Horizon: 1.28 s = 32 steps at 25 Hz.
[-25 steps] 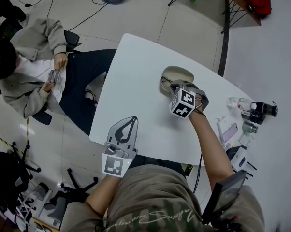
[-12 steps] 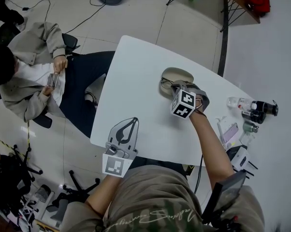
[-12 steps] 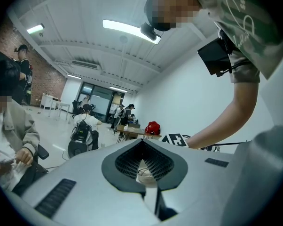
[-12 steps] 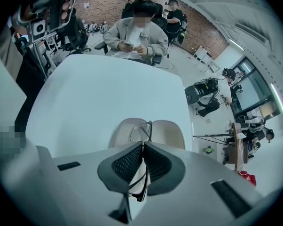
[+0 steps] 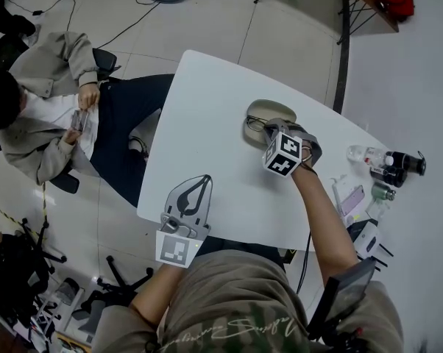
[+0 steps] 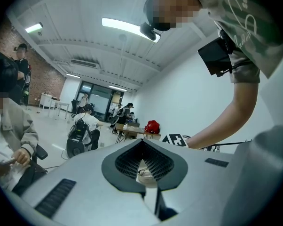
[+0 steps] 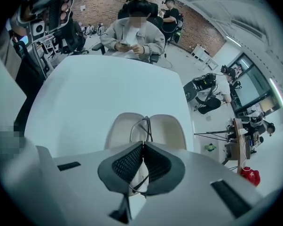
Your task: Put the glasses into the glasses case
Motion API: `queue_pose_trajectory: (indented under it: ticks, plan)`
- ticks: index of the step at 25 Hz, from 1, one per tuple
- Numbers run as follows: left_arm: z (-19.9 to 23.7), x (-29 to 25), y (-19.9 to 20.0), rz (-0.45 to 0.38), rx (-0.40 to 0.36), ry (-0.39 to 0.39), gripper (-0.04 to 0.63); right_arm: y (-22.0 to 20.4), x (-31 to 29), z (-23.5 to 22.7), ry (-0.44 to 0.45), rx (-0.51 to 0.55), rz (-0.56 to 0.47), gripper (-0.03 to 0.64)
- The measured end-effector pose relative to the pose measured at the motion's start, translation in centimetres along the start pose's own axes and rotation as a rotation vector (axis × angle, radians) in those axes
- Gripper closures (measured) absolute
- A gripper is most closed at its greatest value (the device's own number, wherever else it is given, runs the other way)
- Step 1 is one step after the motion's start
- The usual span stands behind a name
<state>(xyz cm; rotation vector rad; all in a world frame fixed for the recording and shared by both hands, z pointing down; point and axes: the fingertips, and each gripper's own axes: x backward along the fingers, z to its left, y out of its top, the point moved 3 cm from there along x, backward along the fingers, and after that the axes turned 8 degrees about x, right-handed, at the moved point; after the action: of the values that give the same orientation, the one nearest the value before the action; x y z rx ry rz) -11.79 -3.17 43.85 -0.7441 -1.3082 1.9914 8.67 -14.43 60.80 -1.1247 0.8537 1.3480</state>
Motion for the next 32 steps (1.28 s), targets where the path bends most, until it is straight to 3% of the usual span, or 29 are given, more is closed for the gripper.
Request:
queue_pose_trajectory:
  ticks: [22, 32]
  plan:
    - [-0.2, -0.7, -0.2, 0.015, 0.014, 0.026, 0.589, -1.1, 0.0, -0.8, -0.019, 0.028, -0.01, 0.604]
    - [-1.3, -1.4, 0.0, 0.016, 0.0, -0.002, 0.589, -1.8, 0.1, -0.3, 0.004, 0.023, -0.014, 0.603]
